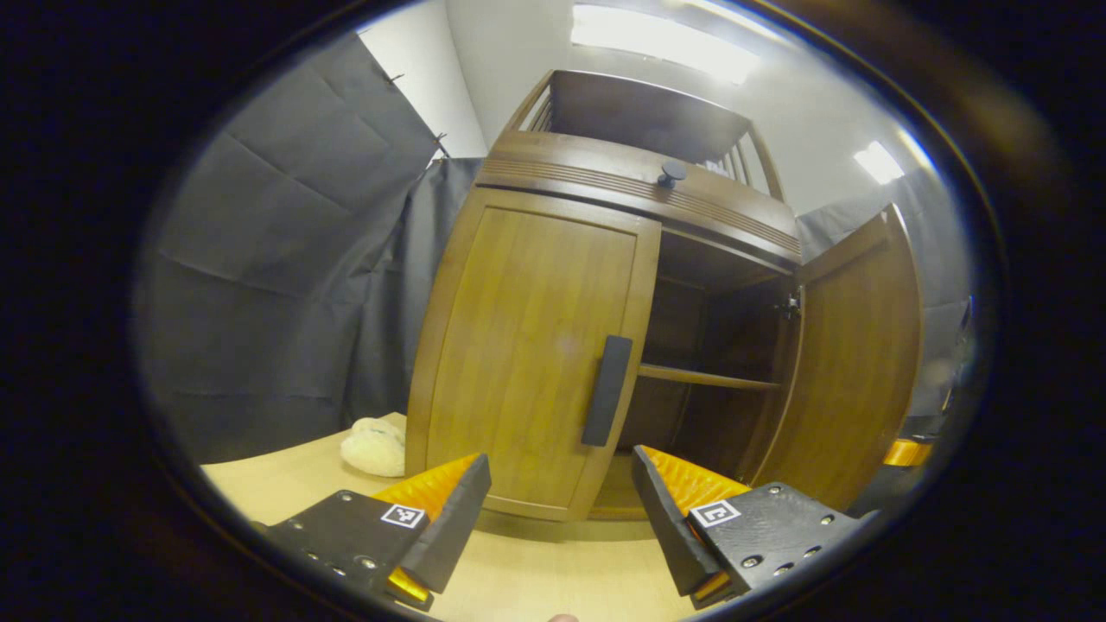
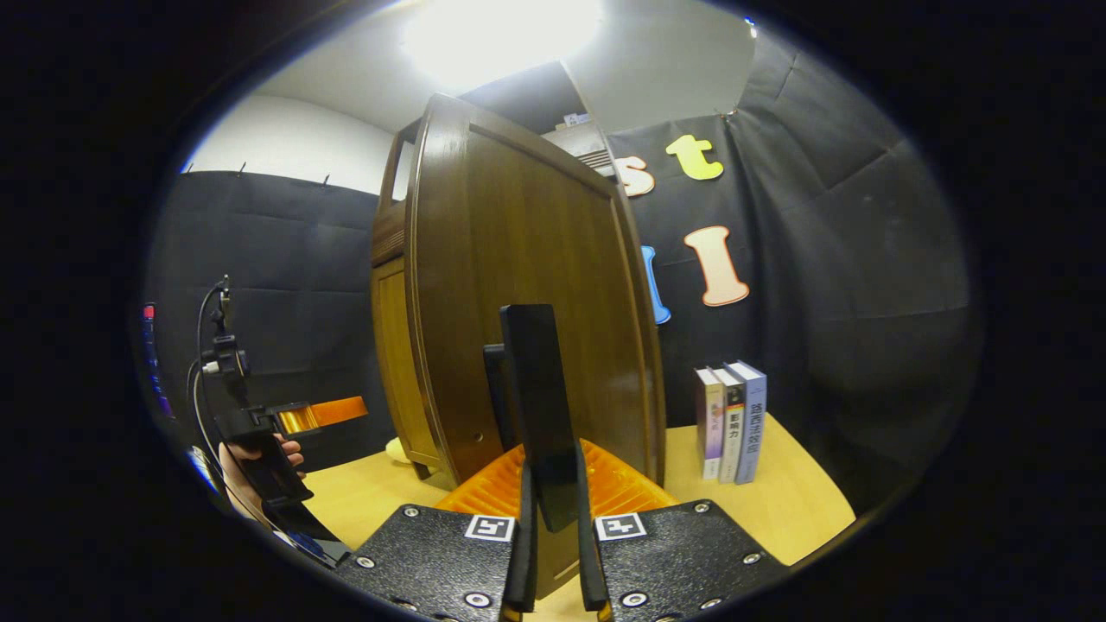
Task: Open the right door of the double-door shoe cabinet with the right hand, and open the left door with the left hand.
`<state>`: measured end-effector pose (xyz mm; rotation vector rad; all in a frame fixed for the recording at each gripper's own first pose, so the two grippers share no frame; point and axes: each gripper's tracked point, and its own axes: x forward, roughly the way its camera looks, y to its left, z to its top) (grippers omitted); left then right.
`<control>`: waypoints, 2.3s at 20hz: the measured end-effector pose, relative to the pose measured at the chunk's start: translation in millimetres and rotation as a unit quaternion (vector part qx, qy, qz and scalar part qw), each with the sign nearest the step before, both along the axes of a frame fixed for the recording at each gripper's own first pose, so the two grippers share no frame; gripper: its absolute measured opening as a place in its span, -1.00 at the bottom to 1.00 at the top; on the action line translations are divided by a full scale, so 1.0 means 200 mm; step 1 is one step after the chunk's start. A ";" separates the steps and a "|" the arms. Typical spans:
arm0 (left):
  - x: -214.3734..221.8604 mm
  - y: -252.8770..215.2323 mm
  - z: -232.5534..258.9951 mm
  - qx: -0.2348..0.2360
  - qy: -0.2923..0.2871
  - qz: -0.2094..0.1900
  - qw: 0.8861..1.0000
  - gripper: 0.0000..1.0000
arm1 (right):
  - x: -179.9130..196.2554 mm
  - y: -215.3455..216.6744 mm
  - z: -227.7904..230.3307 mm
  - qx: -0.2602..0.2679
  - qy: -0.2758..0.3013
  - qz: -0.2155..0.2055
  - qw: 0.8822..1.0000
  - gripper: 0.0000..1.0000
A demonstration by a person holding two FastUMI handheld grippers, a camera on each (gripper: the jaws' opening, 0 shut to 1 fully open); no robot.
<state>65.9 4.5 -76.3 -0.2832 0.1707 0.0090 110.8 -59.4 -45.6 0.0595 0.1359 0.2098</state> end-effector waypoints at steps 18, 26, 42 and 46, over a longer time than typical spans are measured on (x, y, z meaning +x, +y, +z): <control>-0.01 -0.01 -0.05 0.022 0.023 -0.012 0.999 0.89 | 0.00 -0.43 0.01 0.016 -0.001 -0.021 1.000 -0.78; -0.02 -0.06 -0.05 -0.027 0.033 -0.026 0.999 0.80 | -0.13 -0.49 -0.01 -0.033 0.018 -0.081 0.996 -0.74; -0.06 0.09 -0.09 -0.004 0.046 -0.011 0.999 0.99 | -0.29 -0.02 0.33 -0.060 -0.060 -0.064 0.994 0.83; -0.04 0.12 -0.07 0.023 0.029 -0.001 0.999 0.97 | -0.17 0.14 0.30 -0.032 -0.052 -0.022 0.998 0.86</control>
